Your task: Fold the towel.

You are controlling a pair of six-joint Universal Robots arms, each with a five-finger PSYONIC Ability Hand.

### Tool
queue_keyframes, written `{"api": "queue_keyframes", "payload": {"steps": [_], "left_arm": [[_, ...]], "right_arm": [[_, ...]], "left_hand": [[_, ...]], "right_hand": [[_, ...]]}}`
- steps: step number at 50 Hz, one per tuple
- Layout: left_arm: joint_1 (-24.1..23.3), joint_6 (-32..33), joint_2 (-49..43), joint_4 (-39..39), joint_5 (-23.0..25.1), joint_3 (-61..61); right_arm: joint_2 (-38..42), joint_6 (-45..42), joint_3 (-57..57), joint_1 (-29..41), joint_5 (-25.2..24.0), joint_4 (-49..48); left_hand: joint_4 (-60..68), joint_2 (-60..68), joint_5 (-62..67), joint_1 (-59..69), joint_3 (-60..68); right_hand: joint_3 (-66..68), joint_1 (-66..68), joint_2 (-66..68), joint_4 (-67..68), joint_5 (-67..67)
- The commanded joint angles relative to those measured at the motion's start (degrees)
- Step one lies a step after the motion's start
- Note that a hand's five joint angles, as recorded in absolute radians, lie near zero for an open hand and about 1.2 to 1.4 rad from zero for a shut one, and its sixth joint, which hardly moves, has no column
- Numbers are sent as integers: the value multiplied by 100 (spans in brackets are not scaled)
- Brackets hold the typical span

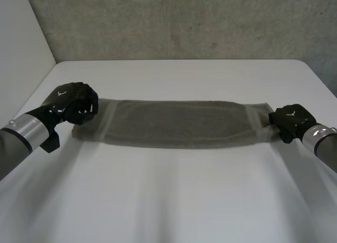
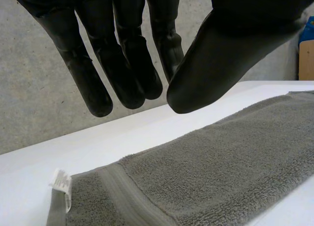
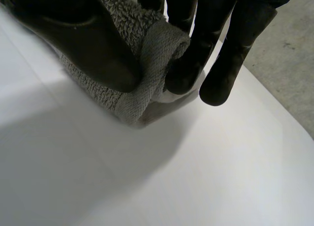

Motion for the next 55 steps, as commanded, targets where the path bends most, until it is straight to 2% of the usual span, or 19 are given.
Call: {"api": "queue_keyframes", "payload": {"steps": [1, 3, 9, 14, 23, 26, 29, 30, 32, 33, 34, 35, 37, 38, 39, 40, 43, 49, 55], "left_arm": [[15, 8, 10, 2, 0, -77], [33, 8, 10, 2, 0, -86], [68, 8, 10, 2, 0, -95], [103, 8, 63, 2, 0, -104], [182, 8, 89, 11, 0, -130], [174, 8, 80, 11, 0, -130], [147, 8, 80, 11, 0, -165], [147, 8, 80, 11, 0, -165], [139, 8, 80, 11, 0, -183], [139, 8, 80, 11, 0, -183], [130, 8, 80, 11, 0, -192], [130, 8, 80, 11, 0, -192], [130, 8, 80, 11, 0, -200], [130, 8, 80, 11, 0, -200], [138, 8, 72, 11, 0, -218], [139, 8, 72, 19, 0, -253], [139, 34, 72, 55, 9, -297], [103, 52, 72, 116, 9, -376], [68, 52, 72, 151, 18, -376]], "right_arm": [[-25, -10, 1, -117, -55, -33], [-17, -19, 1, -222, -64, -6], [-87, -37, -17, -530, -29, 47], [-473, -107, -481, -1424, -47, 388], [-755, -212, -2135, -1523, -55, 1673], [-904, -160, -2530, -1005, -47, 1980], [-878, -90, -2855, 554, 111, 1989], [-878, -89, -2856, 560, 112, 1989], [-651, -54, -3065, 1591, 295, 1989], [-650, -54, -3067, 1597, 296, 1989], [-441, -63, -3154, 2128, 401, 1963], [-439, -63, -3155, 2133, 402, 1963], [-10, -72, -3242, 3200, 550, 1901], [-8, -72, -3242, 3205, 551, 1901], [218, -133, -3260, 3597, 621, 1849], [473, -151, -3277, 3888, 708, 1787], [817, -177, -3295, 4066, 1041, 1717], [538, -195, -2884, 3866, 1684, 1760], [-157, -46, -1845, 3267, 1685, 1681]], "left_hand": [[-1203, -1157, -1245, -1247, -1176], [-2494, -2448, -2536, -2538, -2467], [-3895, -3849, -3937, -3939, -3868], [-5403, -5357, -5445, -5447, -5376], [-5610, -5565, -5653, -5654, -5583], [-5627, -5581, -5670, -5671, -5600], [-5627, -5581, -5670, -5671, -5600], [-5627, -5581, -5670, -5671, -5600], [-5627, -5581, -5670, -5671, -5600], [-5627, -5581, -5670, -5671, -5600], [-5627, -5581, -5670, -5671, -5600], [-5627, -5581, -5670, -5671, -5600], [-5627, -5581, -5670, -5671, -5600], [-5627, -5581, -5670, -5671, -5600], [-5627, -5581, -5670, -5671, -5600], [-5627, -5581, -5670, -5671, -5600], [-5627, -5581, -5670, -5671, -5600], [-5627, -5581, -5670, -5671, -5600], [-5627, -5581, -5670, -5671, -5600]], "right_hand": [[416, 454, 669, 394, 388], [416, 454, 669, 394, 388], [416, 454, 669, 394, 388], [416, 454, 669, 394, 388], [416, 454, 669, 394, 388], [416, 454, 669, 394, 388], [416, 454, 669, 394, 388], [416, 454, 669, 394, 388], [416, 454, 669, 394, 388], [416, 454, 669, 394, 388], [416, 454, 669, 394, 388], [416, 454, 669, 394, 388], [416, 454, 669, 394, 388], [416, 454, 669, 394, 388], [-1559, -1521, -1307, -1582, -1588], [-5909, -5871, -5656, -5932, -5937], [-6584, -6546, -6331, -6606, -6612], [-6584, -6546, -6331, -6606, -6612], [-6584, -6546, -6331, -6606, -6612]]}}
